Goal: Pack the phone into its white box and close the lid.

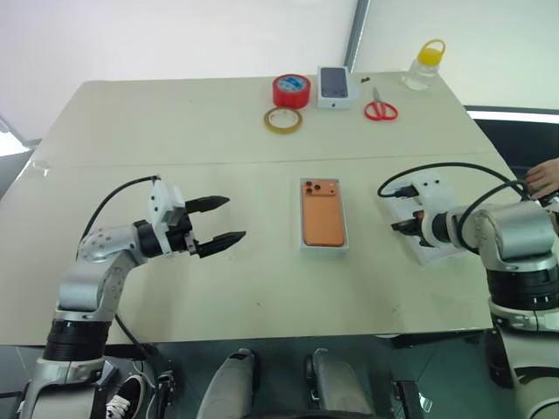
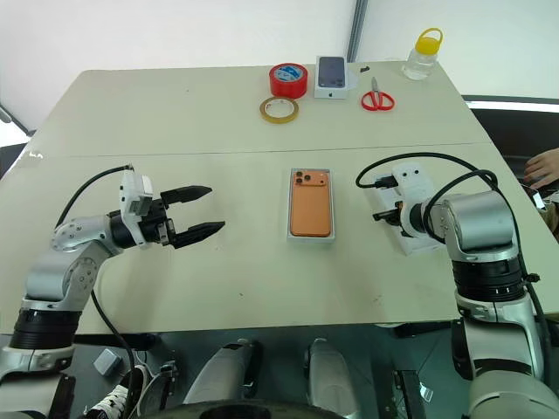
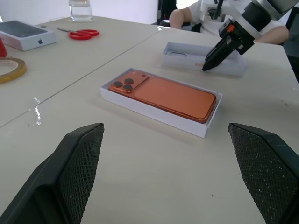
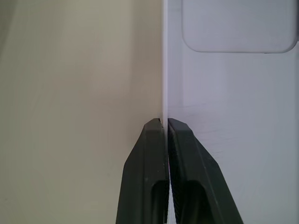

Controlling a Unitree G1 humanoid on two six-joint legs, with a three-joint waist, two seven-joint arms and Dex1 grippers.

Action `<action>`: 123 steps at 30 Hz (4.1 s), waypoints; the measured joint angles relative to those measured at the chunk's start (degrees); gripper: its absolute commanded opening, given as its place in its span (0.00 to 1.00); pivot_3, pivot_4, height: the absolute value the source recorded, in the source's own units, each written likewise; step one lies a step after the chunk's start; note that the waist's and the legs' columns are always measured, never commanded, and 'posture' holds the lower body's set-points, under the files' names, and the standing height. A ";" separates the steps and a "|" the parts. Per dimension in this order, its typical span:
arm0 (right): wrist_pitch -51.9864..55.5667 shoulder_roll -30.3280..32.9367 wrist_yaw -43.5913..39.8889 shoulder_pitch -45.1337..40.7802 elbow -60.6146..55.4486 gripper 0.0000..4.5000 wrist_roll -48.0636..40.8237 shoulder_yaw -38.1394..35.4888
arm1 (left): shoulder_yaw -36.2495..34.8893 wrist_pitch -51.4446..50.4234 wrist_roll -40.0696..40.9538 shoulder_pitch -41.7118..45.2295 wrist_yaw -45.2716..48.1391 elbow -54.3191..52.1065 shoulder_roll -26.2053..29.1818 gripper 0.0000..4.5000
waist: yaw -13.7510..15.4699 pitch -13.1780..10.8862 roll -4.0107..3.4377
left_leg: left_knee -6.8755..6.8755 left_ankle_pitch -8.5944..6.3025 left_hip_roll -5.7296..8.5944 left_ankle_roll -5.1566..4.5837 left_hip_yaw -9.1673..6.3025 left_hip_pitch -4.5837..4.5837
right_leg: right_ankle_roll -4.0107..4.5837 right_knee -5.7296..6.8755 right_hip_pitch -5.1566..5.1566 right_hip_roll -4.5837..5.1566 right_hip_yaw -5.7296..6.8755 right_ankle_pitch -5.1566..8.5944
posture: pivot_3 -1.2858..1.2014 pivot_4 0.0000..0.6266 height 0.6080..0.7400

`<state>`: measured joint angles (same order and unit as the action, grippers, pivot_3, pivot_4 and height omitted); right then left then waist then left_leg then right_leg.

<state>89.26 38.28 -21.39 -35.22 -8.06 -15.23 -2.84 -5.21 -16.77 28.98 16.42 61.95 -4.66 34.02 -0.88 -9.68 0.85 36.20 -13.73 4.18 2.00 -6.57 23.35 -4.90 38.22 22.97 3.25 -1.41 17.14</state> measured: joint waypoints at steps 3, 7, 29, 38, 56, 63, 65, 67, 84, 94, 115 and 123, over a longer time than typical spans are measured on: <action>-0.38 -1.96 0.95 -0.32 0.76 0.02 0.35 -1.83 | 0.01 0.00 -0.03 0.28 -0.03 0.04 -0.27 1.00 | -0.05 0.00 0.00 | -0.01 0.00 0.00 0.00 0.00 0.00 | 0.00 0.00 0.00 -0.01 0.00 0.00 | 0.52 0.24 1.00; -4.01 -5.05 1.05 -2.96 2.44 0.02 -0.26 -4.84 | 0.02 0.00 -0.08 0.76 -0.30 0.34 -0.35 1.00 | -0.19 0.00 -0.01 | -0.01 0.00 0.00 0.00 0.03 0.00 | 0.00 0.08 0.07 -0.02 -0.03 0.00 | 0.52 0.24 1.00; -11.31 -41.75 10.35 -18.16 14.07 0.02 -26.00 -31.03 | -2.43 -3.20 2.09 1.52 -9.54 -1.48 -2.41 1.00 | -0.32 -0.01 -0.07 | -0.03 0.03 0.00 0.05 0.06 0.07 | 0.01 0.34 0.35 -0.03 -0.11 0.00 | 0.52 0.24 1.00; -0.98 -46.91 17.30 -14.13 7.66 0.02 -33.13 -34.14 | -2.44 -4.21 2.87 2.53 -12.06 -1.98 -4.29 1.00 | -0.35 0.00 -0.07 | -0.02 0.05 0.02 0.08 0.14 0.07 | 0.01 0.49 0.44 -0.03 -0.20 0.00 | 0.52 0.24 1.00; -0.15 -46.95 24.02 -13.39 6.08 0.00 -35.81 -34.26 | -2.90 -7.21 5.36 3.45 -15.23 -1.26 -7.58 0.01 | -1.66 0.00 -0.08 | -0.02 0.07 0.01 0.07 0.13 0.06 | 0.01 0.63 0.48 -0.05 -0.22 0.00 | 0.52 0.24 1.00; -2.19 -45.96 21.62 -11.71 6.45 0.00 -35.71 -29.35 | -2.70 -3.66 2.37 4.41 -17.37 -0.09 -8.16 0.01 | -1.66 0.01 -0.08 | -0.02 0.07 0.01 0.07 0.14 0.05 | 0.01 0.63 0.47 -0.05 -0.22 0.00 | 0.52 0.24 1.00; -5.50 -44.18 18.29 -9.58 6.69 0.00 -35.38 -26.45 | -2.60 -3.66 2.19 4.42 -17.48 -0.05 -8.32 0.01 | -1.64 0.01 -0.08 | -0.01 0.07 0.02 0.07 0.15 0.06 | 0.01 0.62 0.46 -0.05 -0.22 0.01 | 0.52 0.24 1.00; -9.21 -37.72 13.41 -9.53 7.08 0.00 -33.85 -21.01 | -2.58 -3.65 2.13 4.41 -17.42 -0.08 -8.32 0.01 | -1.42 0.01 -0.08 | 0.05 0.09 0.06 0.02 0.16 0.06 | 0.01 0.60 0.40 -0.03 -0.18 0.01 | 0.52 0.24 1.00; -16.35 -41.36 12.88 -10.06 8.52 0.00 -38.75 -20.67 | -3.04 -4.35 3.41 4.27 -18.58 -1.11 -9.13 0.01 | -1.57 0.01 -0.07 | -0.04 0.12 -0.01 0.02 0.15 0.06 | 0.01 0.61 0.47 -0.04 -0.22 0.01 | 0.52 0.24 1.00; -10.20 -45.83 26.61 -3.97 11.50 0.00 -49.87 -25.79 | -3.52 -6.05 4.50 4.01 -19.27 -1.16 -8.75 0.01 | -1.71 -0.02 -0.12 | -0.06 0.12 0.00 0.01 0.17 0.07 | 0.01 0.58 0.48 -0.04 -0.24 0.01 | 0.52 0.24 1.00; -15.53 -40.82 25.80 -1.88 11.72 0.14 -50.86 -20.11 | 6.82 0.21 -7.36 5.71 -23.30 10.29 -20.55 0.00 | -1.56 0.02 -0.11 | -0.04 0.12 0.00 0.00 0.16 0.04 | 0.01 0.55 0.37 -0.06 -0.18 0.01 | 0.52 0.24 1.00; -17.55 -33.33 24.12 -0.89 12.86 0.90 -49.01 -20.05 | 7.81 1.97 -8.41 10.07 -22.40 13.93 -23.65 0.00 | -1.47 0.02 -0.11 | -0.02 0.12 0.02 -0.01 0.17 0.06 | 0.00 0.53 0.37 -0.05 -0.17 0.01 | 0.52 0.24 1.00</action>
<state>71.70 4.95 2.74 -36.11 4.80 -64.24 -22.89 2.59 -14.80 20.57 26.49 39.55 9.28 10.38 -2.36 -9.67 0.73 36.18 -13.61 4.19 1.99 -6.40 23.41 -4.90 38.75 23.34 3.20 -1.59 17.15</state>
